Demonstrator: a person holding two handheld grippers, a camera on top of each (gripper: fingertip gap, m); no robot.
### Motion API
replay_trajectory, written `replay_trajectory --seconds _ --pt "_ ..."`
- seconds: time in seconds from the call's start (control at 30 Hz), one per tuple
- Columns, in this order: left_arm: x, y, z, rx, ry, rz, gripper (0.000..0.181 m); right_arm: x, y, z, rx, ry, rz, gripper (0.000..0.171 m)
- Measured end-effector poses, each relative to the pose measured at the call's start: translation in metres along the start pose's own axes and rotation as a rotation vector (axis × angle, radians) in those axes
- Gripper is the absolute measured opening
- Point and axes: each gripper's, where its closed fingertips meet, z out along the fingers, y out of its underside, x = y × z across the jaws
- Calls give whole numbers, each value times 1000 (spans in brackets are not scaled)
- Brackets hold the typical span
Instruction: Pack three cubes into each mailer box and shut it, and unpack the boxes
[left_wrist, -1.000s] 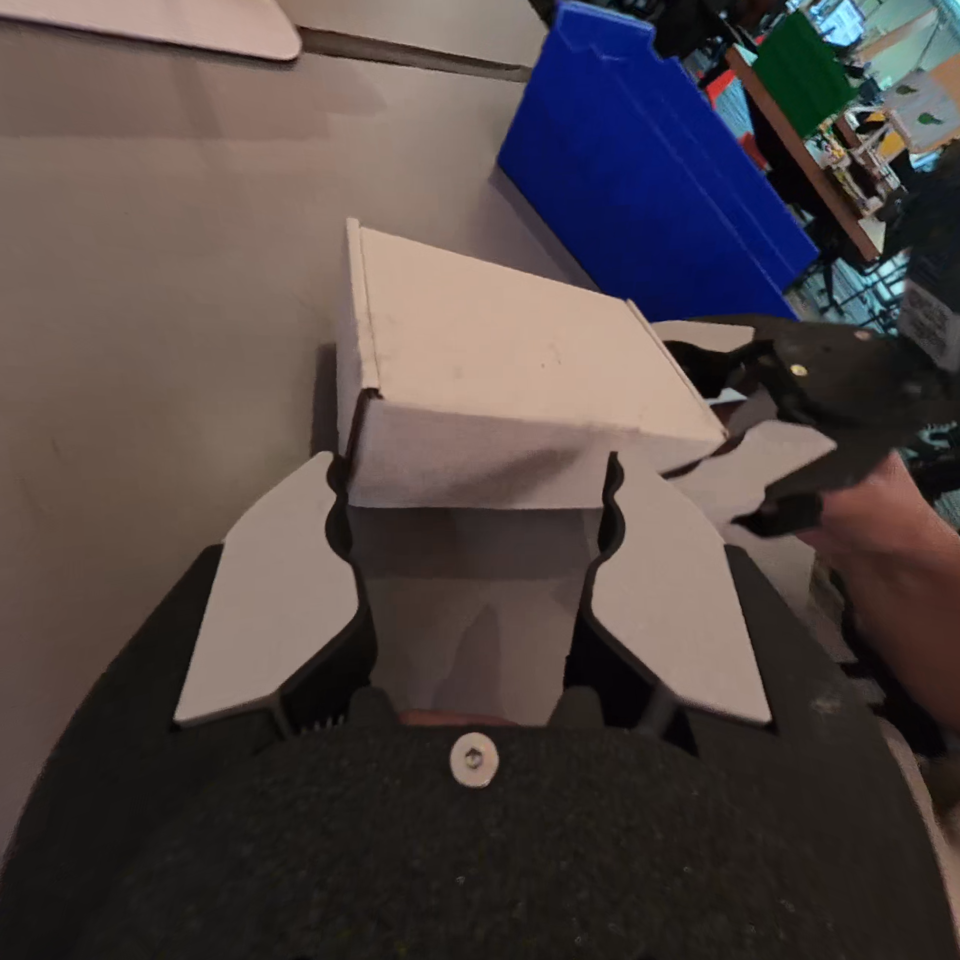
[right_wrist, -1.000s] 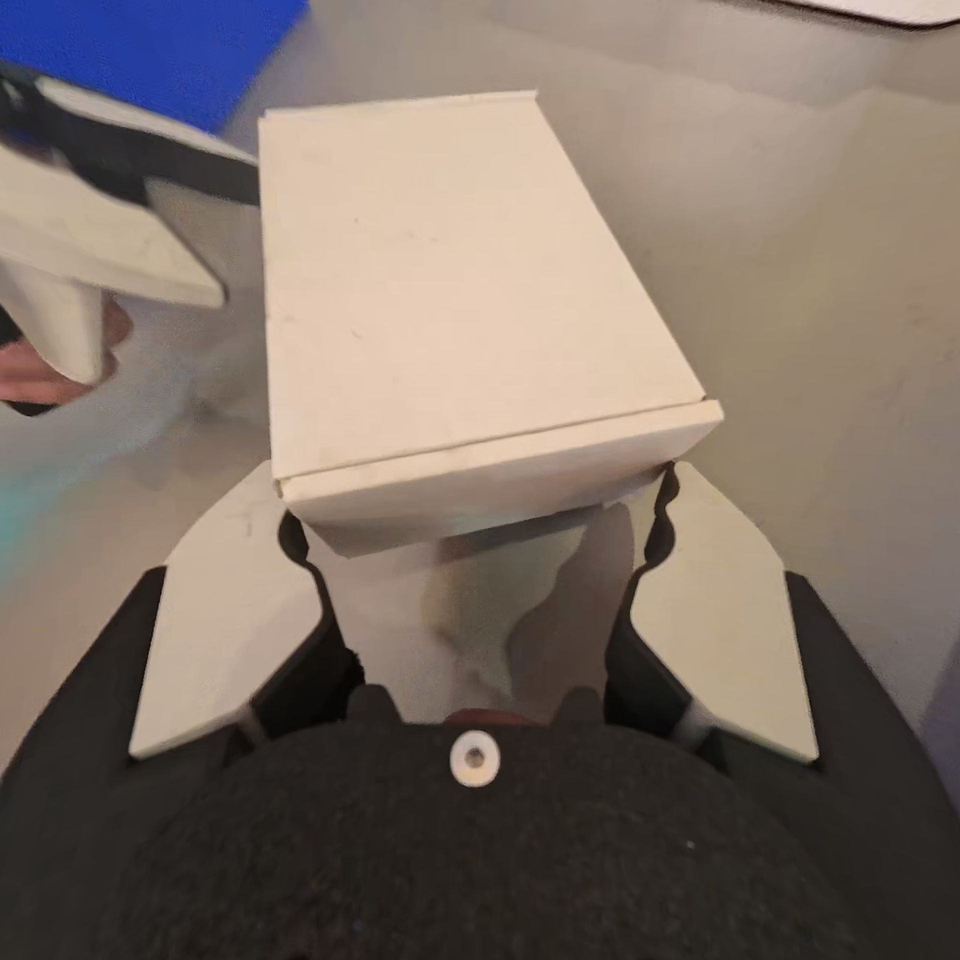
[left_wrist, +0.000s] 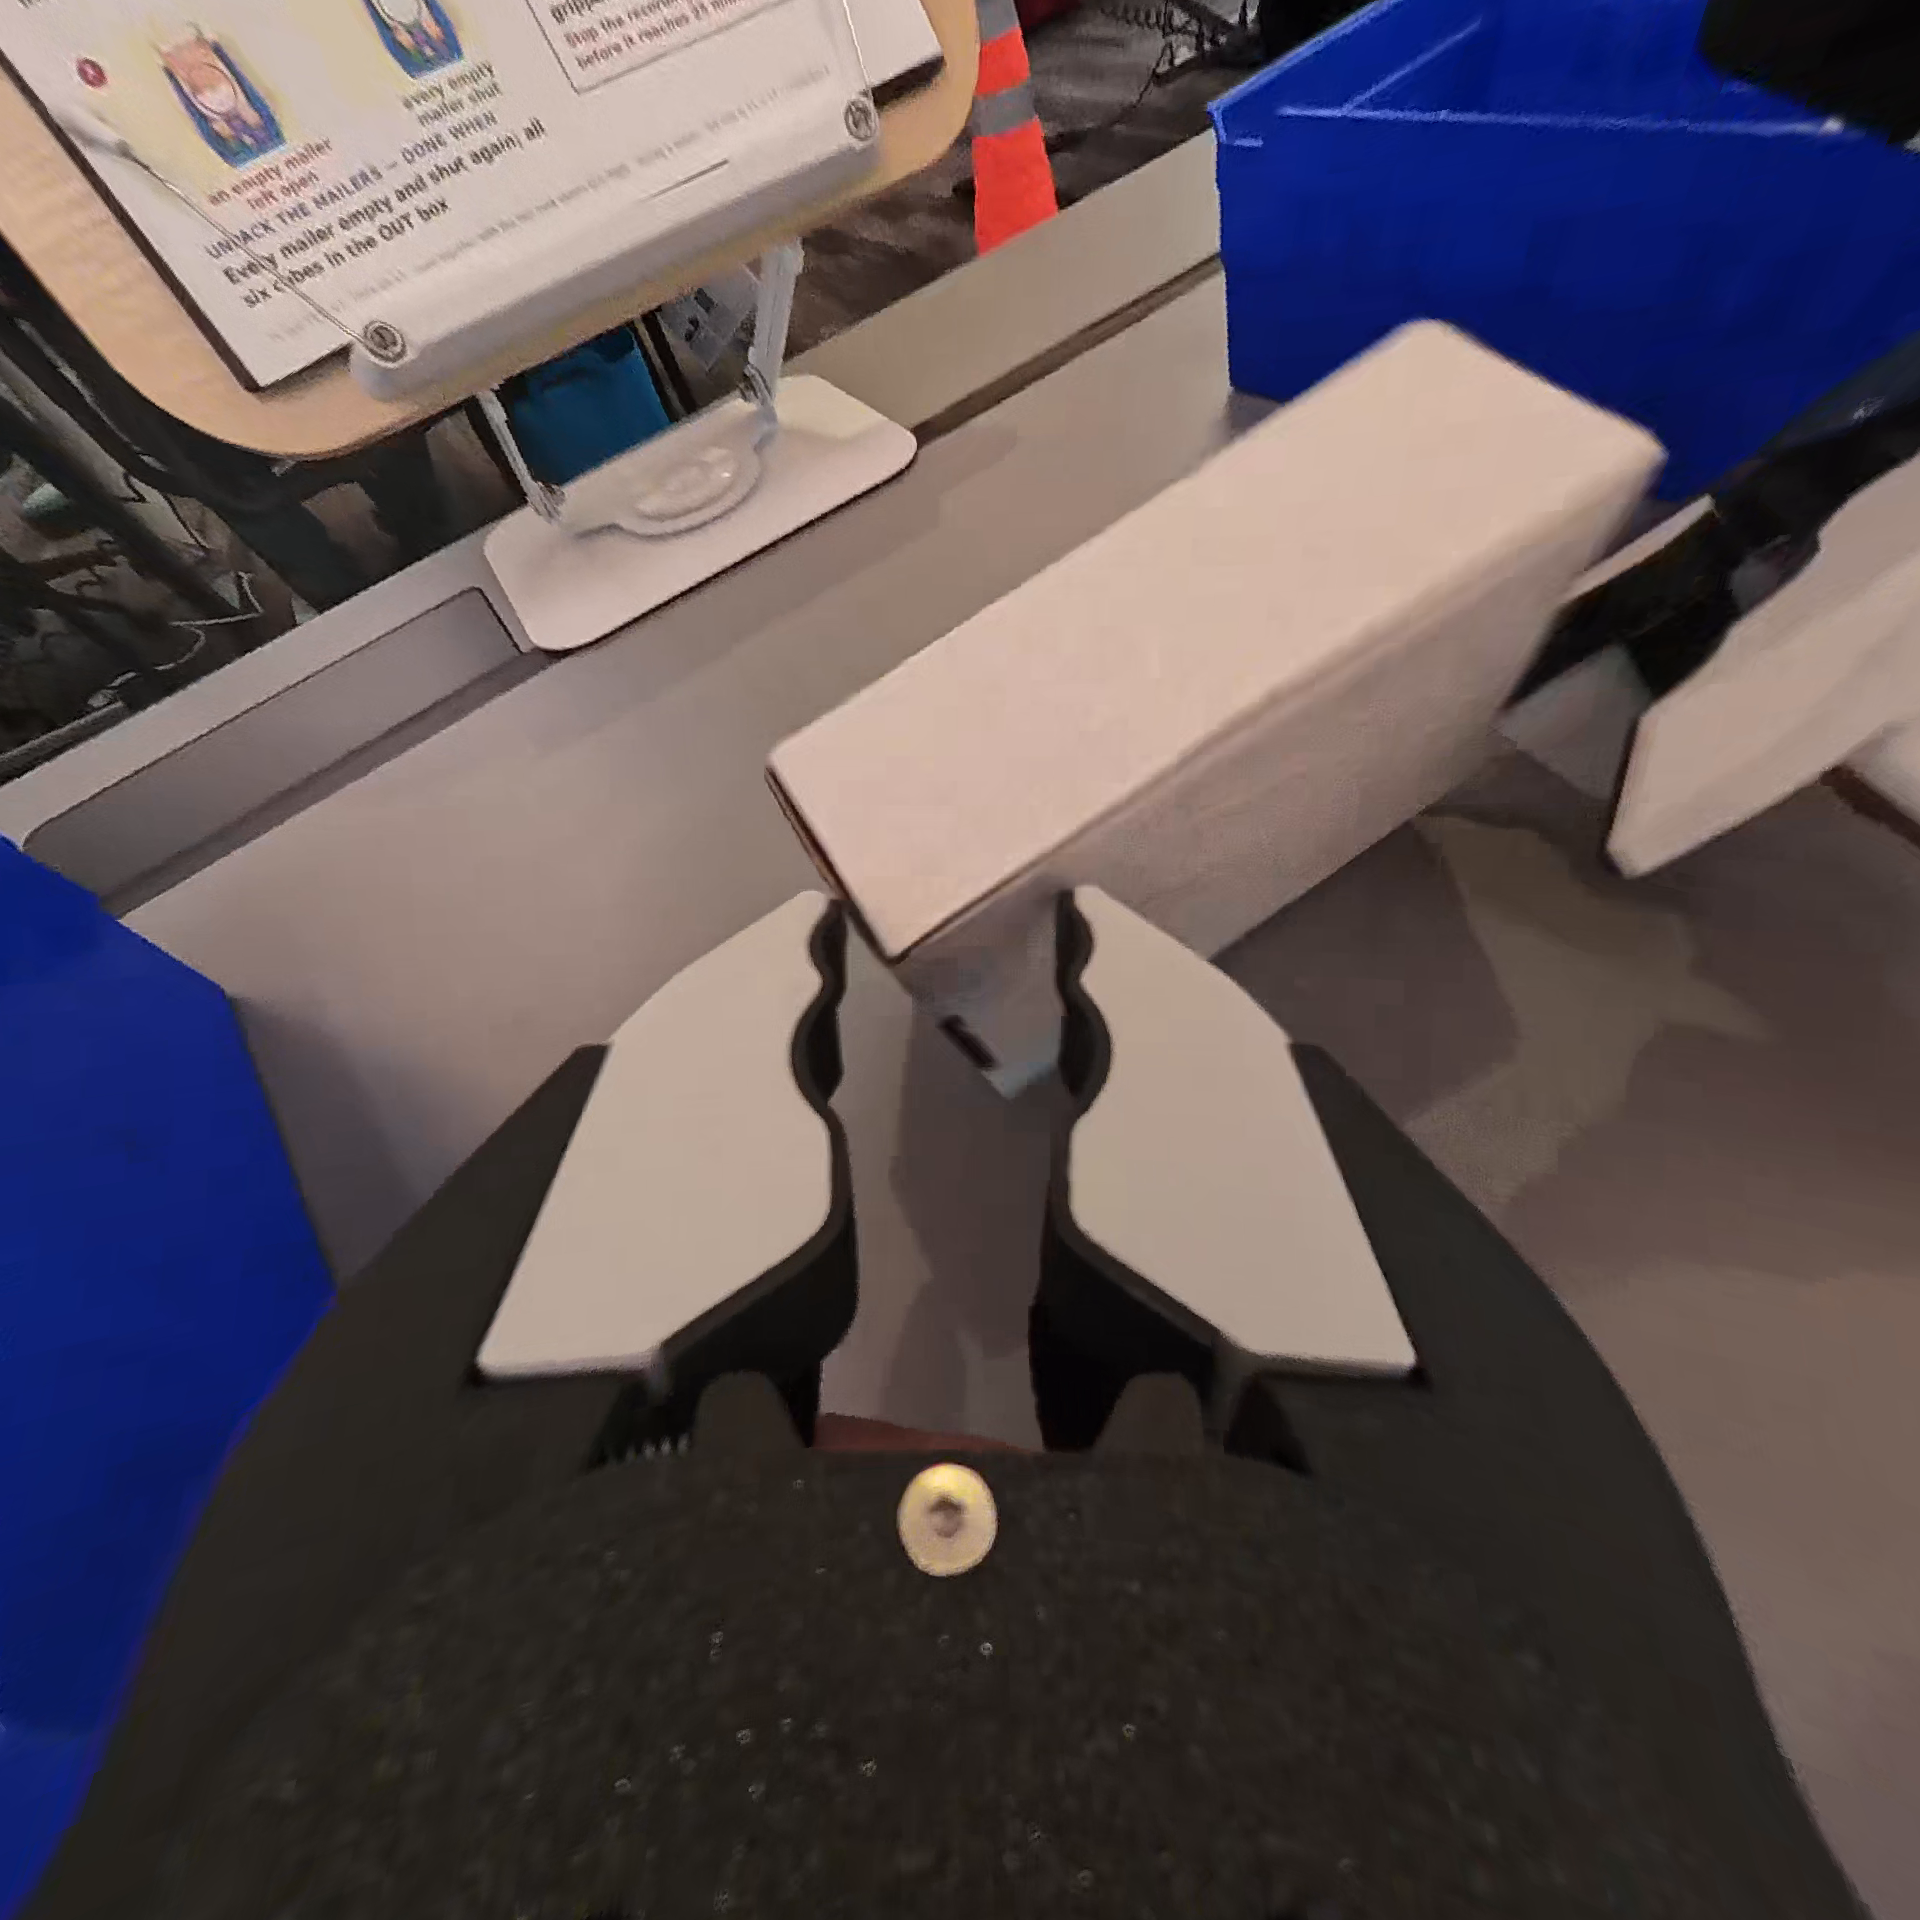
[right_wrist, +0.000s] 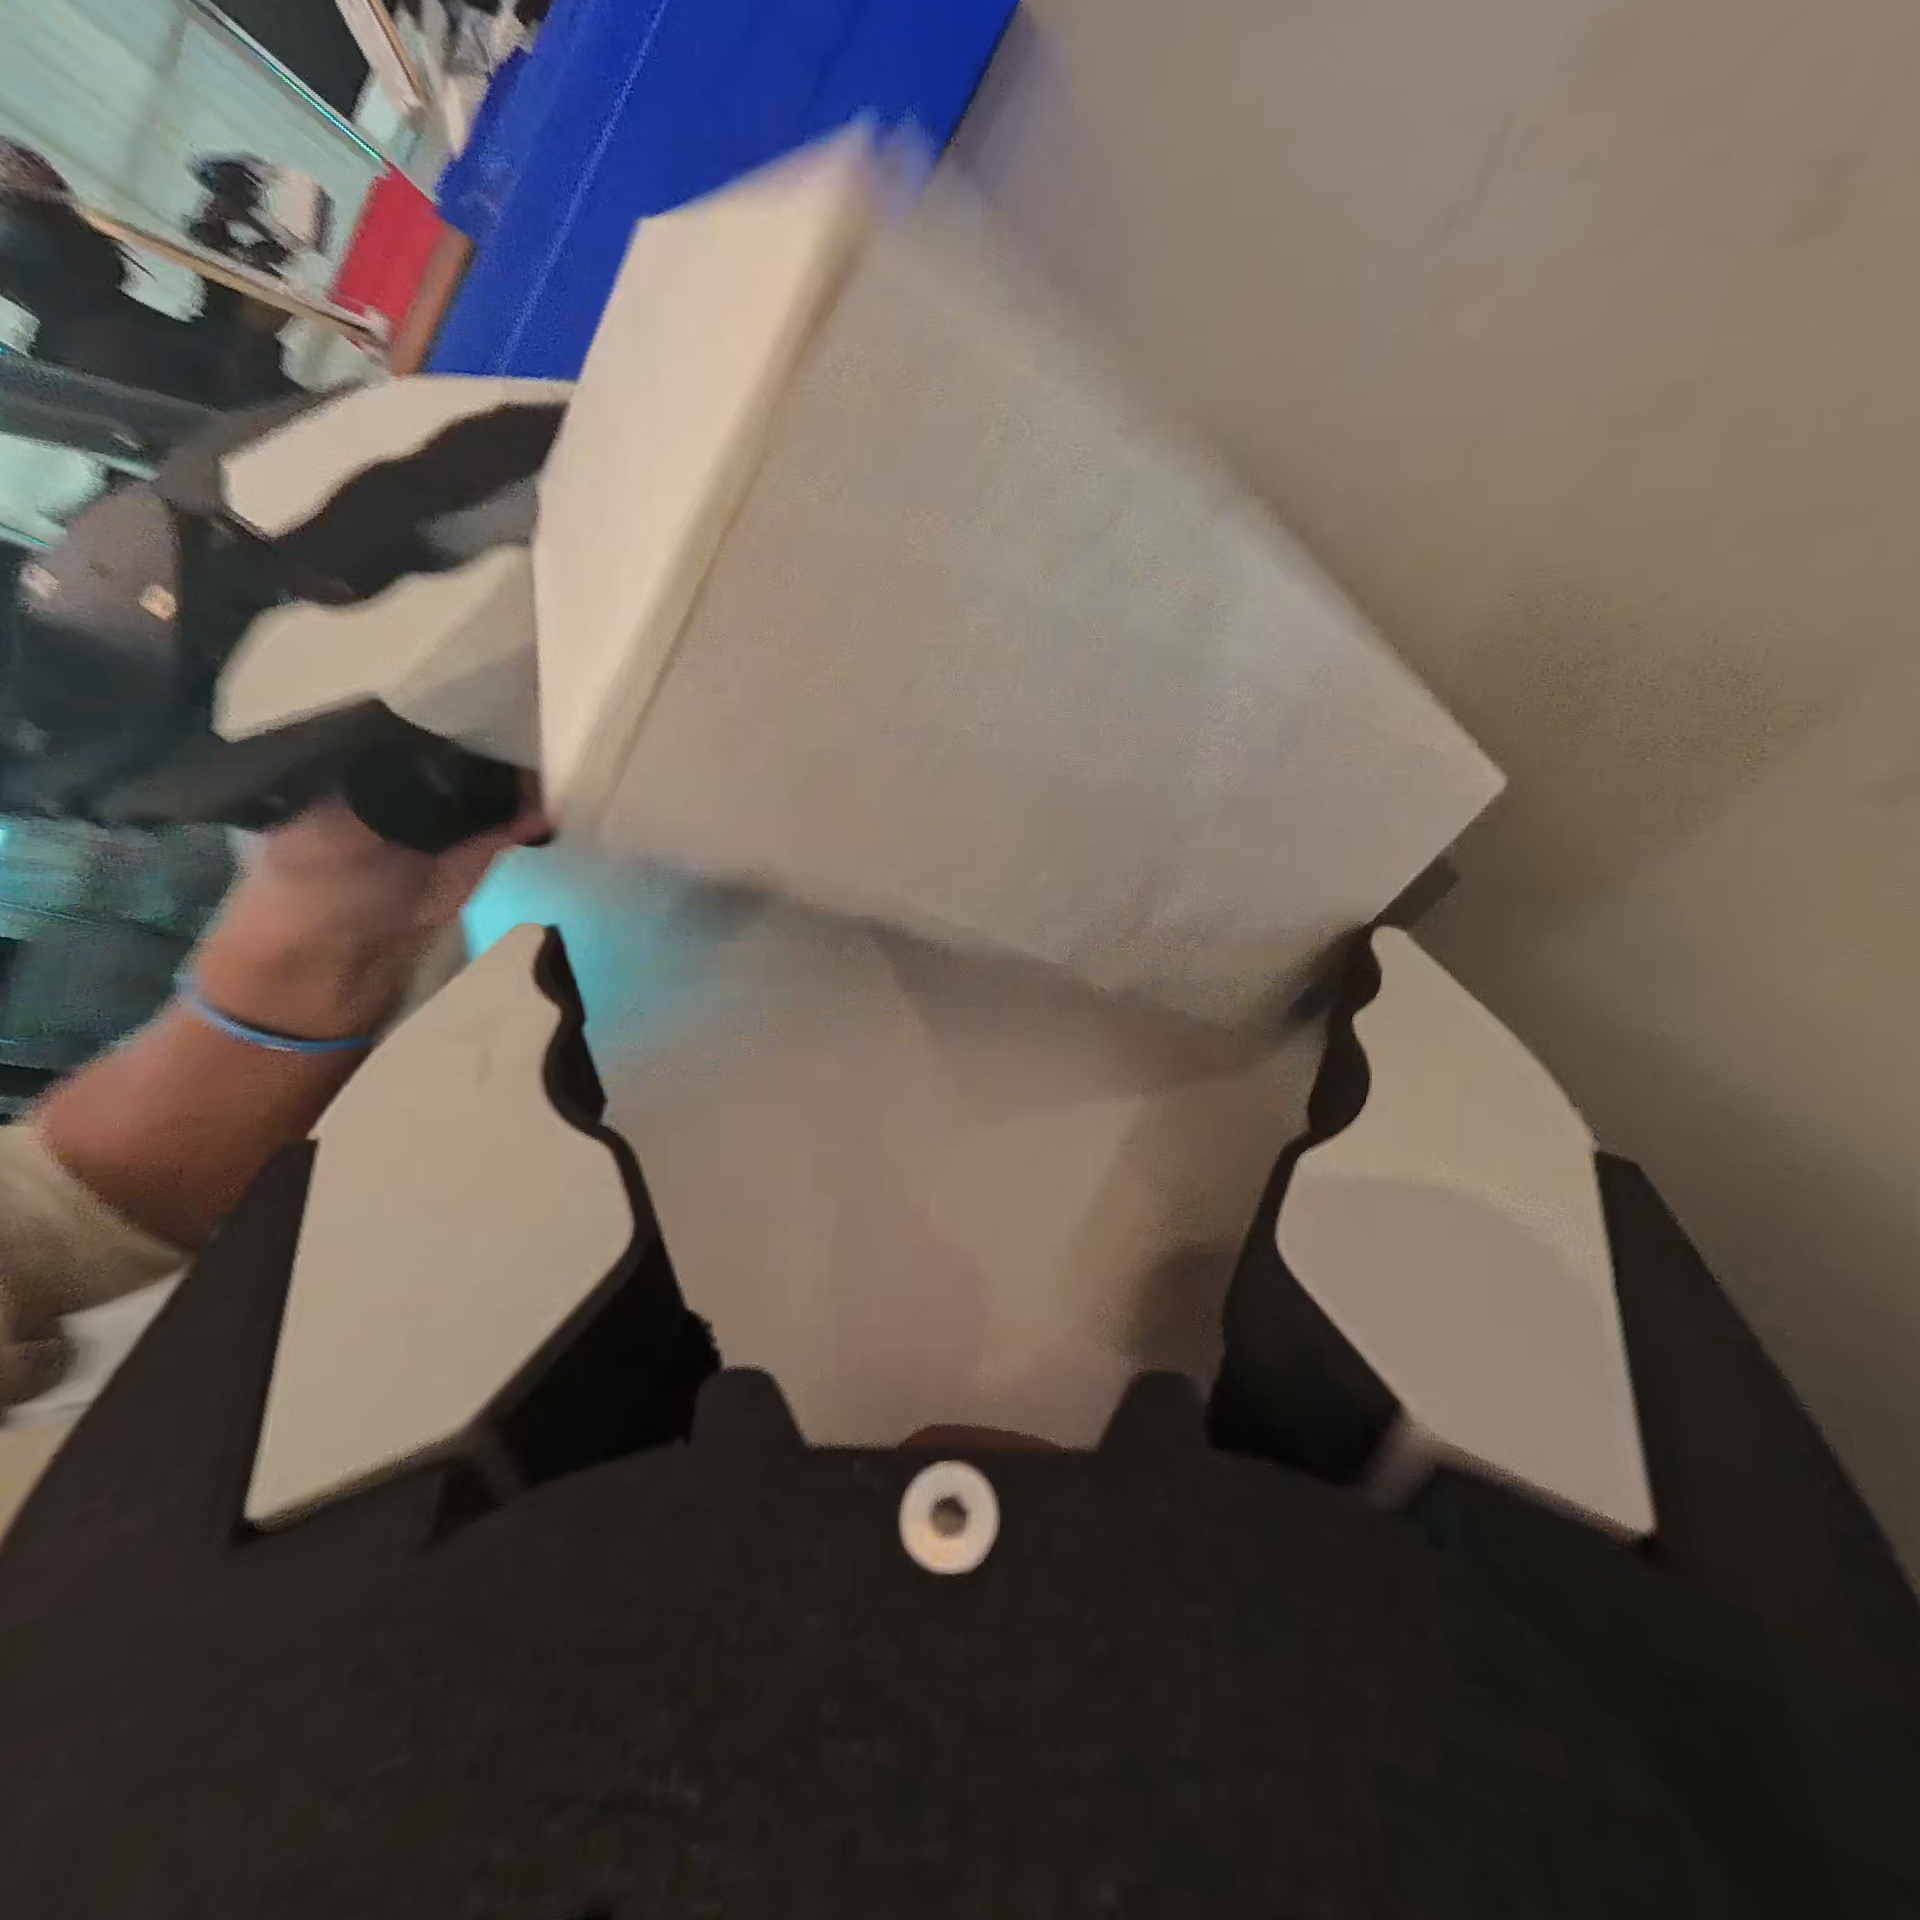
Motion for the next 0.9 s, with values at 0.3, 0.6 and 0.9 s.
replay_trajectory --seconds 0.3,0.6,0.9 --pt "7 1 10 -25 79 -46 59 30 -34 -28 78 302 -440 116" --pt "9 10 48 -18 401 -88 93 -2 -40 -51 64 288 -639 78" --pt "33 5 64 8 570 -68 70 -26 -87 -35 -89 627 -1349 28"
